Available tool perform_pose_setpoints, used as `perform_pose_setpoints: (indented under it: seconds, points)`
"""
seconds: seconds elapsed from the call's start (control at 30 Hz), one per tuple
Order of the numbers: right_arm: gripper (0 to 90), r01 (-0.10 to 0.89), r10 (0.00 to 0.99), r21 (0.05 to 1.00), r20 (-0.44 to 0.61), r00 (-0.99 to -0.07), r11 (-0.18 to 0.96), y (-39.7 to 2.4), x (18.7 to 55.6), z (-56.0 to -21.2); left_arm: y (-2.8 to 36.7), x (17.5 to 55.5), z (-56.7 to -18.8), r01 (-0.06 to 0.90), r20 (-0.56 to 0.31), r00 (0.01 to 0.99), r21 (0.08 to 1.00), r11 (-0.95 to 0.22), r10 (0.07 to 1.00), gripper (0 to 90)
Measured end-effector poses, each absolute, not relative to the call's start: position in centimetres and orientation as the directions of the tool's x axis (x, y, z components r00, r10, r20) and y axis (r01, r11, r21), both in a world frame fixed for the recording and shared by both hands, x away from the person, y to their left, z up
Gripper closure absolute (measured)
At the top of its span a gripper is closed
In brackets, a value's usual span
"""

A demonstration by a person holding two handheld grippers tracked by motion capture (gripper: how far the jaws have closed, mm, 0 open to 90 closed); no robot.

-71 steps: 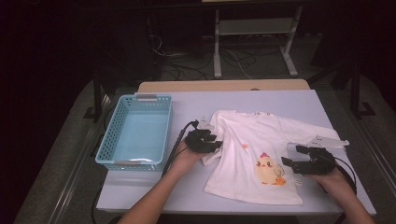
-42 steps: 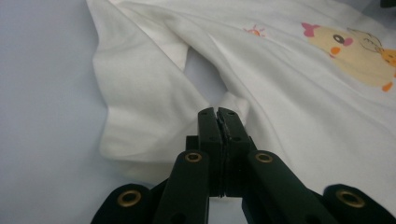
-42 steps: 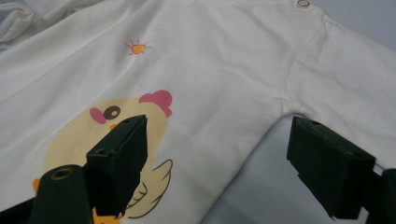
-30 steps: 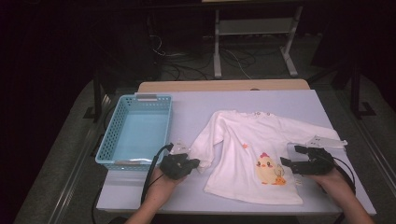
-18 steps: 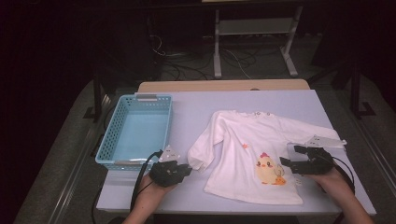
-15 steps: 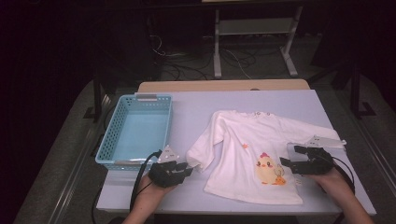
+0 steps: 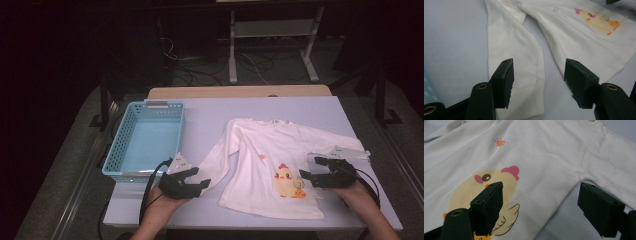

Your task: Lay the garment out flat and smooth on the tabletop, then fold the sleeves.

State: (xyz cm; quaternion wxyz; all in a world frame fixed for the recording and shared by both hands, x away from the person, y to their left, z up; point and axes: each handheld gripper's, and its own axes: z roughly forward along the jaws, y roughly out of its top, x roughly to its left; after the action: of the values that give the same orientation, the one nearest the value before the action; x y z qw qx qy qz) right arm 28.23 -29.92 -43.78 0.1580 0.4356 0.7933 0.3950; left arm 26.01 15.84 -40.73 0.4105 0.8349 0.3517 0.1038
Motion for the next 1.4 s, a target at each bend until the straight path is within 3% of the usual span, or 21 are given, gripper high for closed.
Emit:
perform_pose_setpoints:
  seconds: [1.1,1.2,1.4]
  points:
    - [19.4,0.563,0.814,0.764,0.088,-0.574,0.314,-29.9,28.1,-43.7,15.0,26.6,-43.8,0.545,-0.024,0.702,0.662,-0.515,0.712,29.9]
    - [19.4,0.562,0.815,0.765,0.087,-0.573,0.314,-30.0,28.1,-43.7,14.9,26.6,-43.9,0.545,-0.016,0.704,0.653,-0.525,0.710,36.3]
    - [19.5,0.565,0.814,0.763,0.089,-0.574,0.315,-29.8,28.1,-43.7,14.8,26.7,-43.8,0.540,-0.047,0.730,0.652,-0.533,0.682,67.6]
